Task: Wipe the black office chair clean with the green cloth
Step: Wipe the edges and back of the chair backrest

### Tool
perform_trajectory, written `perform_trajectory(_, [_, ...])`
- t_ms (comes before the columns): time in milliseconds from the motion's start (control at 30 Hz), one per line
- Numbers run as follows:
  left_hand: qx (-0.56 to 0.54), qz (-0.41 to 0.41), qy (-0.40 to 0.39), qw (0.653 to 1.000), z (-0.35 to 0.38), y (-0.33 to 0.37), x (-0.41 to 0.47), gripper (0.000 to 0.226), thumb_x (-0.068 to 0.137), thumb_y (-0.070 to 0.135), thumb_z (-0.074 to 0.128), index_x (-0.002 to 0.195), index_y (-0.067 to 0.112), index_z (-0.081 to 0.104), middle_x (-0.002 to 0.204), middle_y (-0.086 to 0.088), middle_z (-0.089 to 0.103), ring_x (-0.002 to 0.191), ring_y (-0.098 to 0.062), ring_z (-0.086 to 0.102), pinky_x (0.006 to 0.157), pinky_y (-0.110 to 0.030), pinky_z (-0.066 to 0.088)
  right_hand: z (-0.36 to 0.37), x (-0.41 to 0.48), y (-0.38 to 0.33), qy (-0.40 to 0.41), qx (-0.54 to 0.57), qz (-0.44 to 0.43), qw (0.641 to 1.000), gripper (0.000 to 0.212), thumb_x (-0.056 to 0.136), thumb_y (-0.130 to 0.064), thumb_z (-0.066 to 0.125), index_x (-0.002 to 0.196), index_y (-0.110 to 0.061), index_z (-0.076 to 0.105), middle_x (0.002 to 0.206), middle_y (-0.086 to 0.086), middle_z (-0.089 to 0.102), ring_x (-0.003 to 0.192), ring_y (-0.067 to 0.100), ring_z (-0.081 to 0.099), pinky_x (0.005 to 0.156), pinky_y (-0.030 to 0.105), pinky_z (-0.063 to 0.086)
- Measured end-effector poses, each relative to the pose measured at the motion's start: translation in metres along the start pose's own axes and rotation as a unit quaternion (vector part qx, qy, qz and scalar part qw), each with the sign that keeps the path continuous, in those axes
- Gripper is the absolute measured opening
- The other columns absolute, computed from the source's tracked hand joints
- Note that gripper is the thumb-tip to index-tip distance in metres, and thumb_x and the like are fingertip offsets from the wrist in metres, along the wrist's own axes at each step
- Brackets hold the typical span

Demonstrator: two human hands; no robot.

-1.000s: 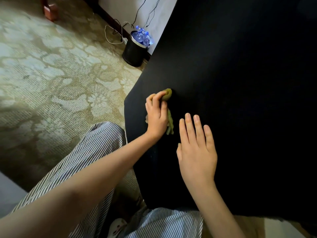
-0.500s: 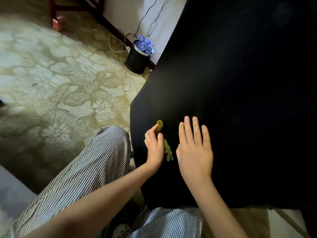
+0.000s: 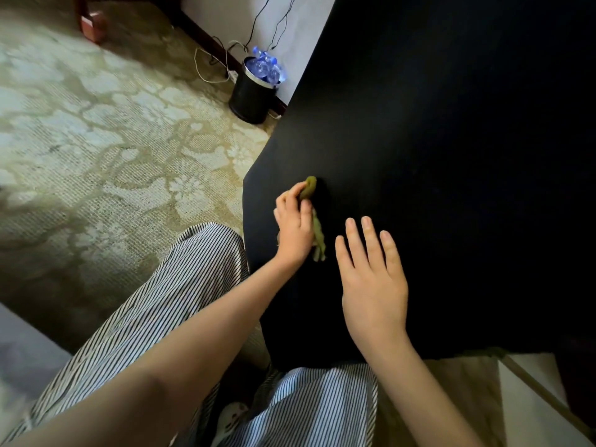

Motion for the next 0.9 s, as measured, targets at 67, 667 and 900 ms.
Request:
perform_trajectory(67, [0.01,-0.045,-0.013,0.999,-0.003,-0.019,0.002,0.047,0.09,0.029,0.029,0.13,0.01,0.044,0.126,-0.006,0.044,0.12,-0.014,0.033,0.095,-0.015,0.015,-0.001,-0.001,-0.003,-0.003,-0.004,0.0,1.0,0.052,0.068,-0.011,0.066,0.118,0.003,0.062,0.132,0.022,0.053,0.127,0.037,0.046,0.112,0.043,0.012])
perform_trajectory(667, [-0.04,-0.04,-0.113,0.992,0.002,-0.009,-0.096,0.04,0.092,0.04,0.036,0.131,0.034,0.027,0.131,-0.003,0.031,0.122,-0.006,0.026,0.099,-0.001,0.016,0.015,-0.028,-0.01,-0.139,-0.166,-0.055,0.975,0.072,0.096,-0.039,0.042,0.143,-0.009,-0.003,0.147,0.018,-0.015,0.133,0.033,-0.02,0.1,0.051,-0.028])
perform_trajectory(900, [0.089,-0.053,-0.093,0.99,-0.011,-0.061,-0.059,0.055,0.09,0.039,0.03,0.138,0.013,0.035,0.131,-0.018,0.04,0.121,-0.023,0.032,0.098,-0.02,0.015,0.015,-0.039,-0.009,-0.111,-0.052,-0.041,0.992,0.074,0.072,-0.024,0.076,0.135,-0.001,0.043,0.144,0.018,0.04,0.137,0.032,0.032,0.115,0.044,-0.002])
Point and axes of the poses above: each hand's wrist, its own x-axis towards the middle knuckle, its own z-axis out of the palm, y = z × x, the point moved 7 cm from there along x, towards the middle knuckle
